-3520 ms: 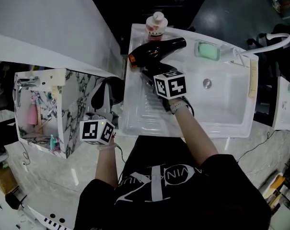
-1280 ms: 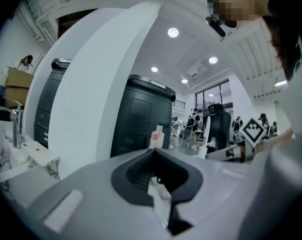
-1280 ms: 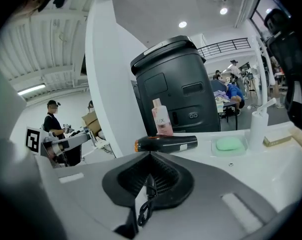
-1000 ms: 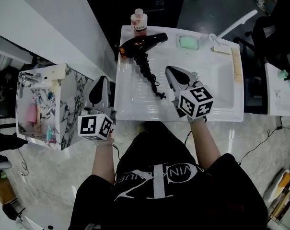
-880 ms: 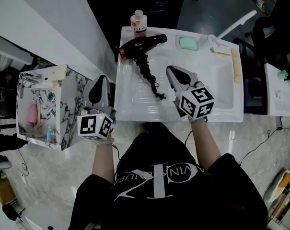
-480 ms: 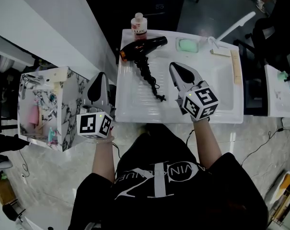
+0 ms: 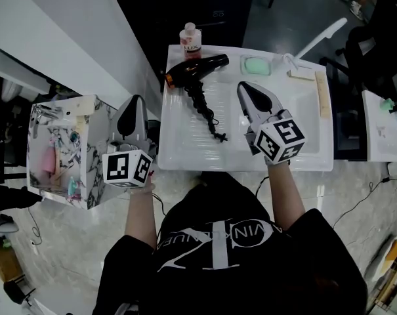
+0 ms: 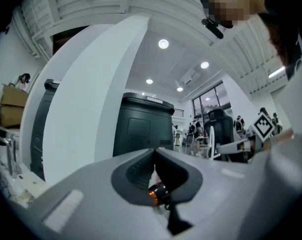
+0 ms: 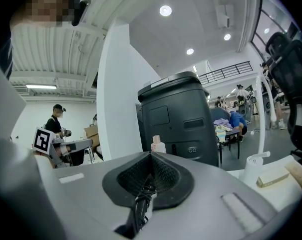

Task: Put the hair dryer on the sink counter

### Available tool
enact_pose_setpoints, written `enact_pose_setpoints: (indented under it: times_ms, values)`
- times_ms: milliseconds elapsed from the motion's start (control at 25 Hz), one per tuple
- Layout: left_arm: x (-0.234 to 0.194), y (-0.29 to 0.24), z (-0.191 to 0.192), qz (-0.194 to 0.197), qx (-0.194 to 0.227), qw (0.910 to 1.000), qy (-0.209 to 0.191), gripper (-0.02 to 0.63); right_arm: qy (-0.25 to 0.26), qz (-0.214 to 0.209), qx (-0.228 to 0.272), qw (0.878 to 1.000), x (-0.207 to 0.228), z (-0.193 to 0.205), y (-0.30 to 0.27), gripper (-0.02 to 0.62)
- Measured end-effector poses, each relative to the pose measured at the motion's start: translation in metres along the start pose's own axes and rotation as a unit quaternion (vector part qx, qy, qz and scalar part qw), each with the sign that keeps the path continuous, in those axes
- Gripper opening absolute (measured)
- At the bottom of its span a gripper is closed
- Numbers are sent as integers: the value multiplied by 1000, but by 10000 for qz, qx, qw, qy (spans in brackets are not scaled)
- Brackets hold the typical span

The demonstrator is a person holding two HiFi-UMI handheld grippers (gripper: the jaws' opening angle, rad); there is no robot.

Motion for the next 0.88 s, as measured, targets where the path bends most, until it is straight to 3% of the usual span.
enact_pose_setpoints:
  times_ms: [880]
  values:
    - [-9, -1, -1, -110, 23, 9999, 48, 0, 47, -198, 112, 9997, -2, -9, -5, 3]
Point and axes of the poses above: the fingertips, and each gripper's own axes: y backward along the fingers, x to its right, z out of its underside, the point moved 3 cm from there along y, backward along the fingers, and after that the axes turned 6 degrees about -x, right-handed, at the moved point
